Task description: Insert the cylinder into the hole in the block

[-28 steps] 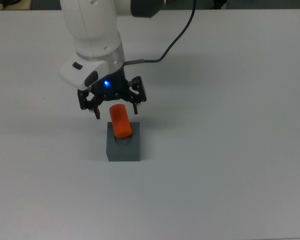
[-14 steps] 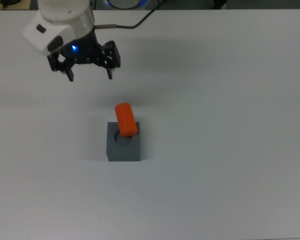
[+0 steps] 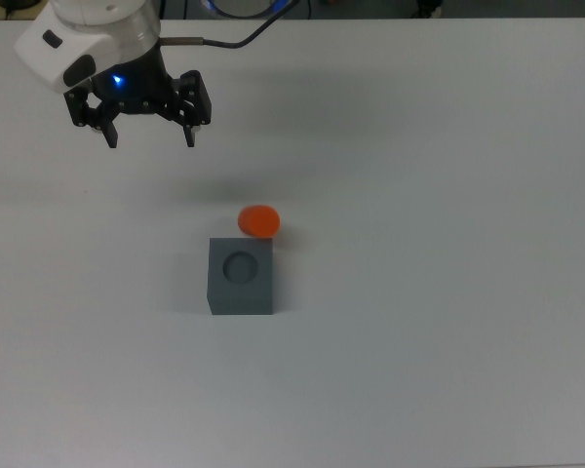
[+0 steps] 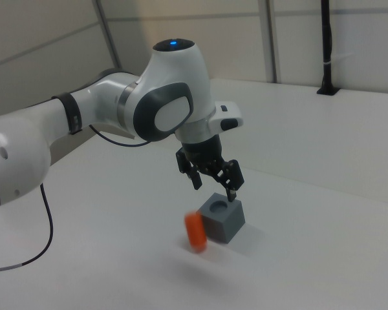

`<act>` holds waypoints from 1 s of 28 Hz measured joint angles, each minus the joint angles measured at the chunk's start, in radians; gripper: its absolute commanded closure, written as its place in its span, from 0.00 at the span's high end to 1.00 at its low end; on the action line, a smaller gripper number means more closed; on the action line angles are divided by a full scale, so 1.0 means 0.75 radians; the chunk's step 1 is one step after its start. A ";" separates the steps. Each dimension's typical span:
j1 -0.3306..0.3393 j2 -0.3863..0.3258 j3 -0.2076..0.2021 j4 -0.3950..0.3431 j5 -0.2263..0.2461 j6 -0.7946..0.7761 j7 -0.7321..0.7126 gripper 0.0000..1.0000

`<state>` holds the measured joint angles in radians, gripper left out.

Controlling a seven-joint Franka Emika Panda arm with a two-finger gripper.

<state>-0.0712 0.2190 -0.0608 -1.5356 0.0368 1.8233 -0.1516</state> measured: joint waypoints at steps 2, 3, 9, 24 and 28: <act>0.000 0.000 0.000 0.000 -0.001 -0.001 0.000 1.00; 0.000 0.000 0.000 0.000 -0.001 -0.003 0.000 1.00; -0.002 -0.001 -0.009 0.000 -0.001 -0.017 0.000 1.00; -0.008 -0.016 -0.031 0.003 -0.001 -0.037 0.000 1.00; -0.010 -0.016 -0.032 0.003 -0.001 -0.037 0.000 1.00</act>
<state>-0.0785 0.2070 -0.0846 -1.5337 0.0362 1.7954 -0.1515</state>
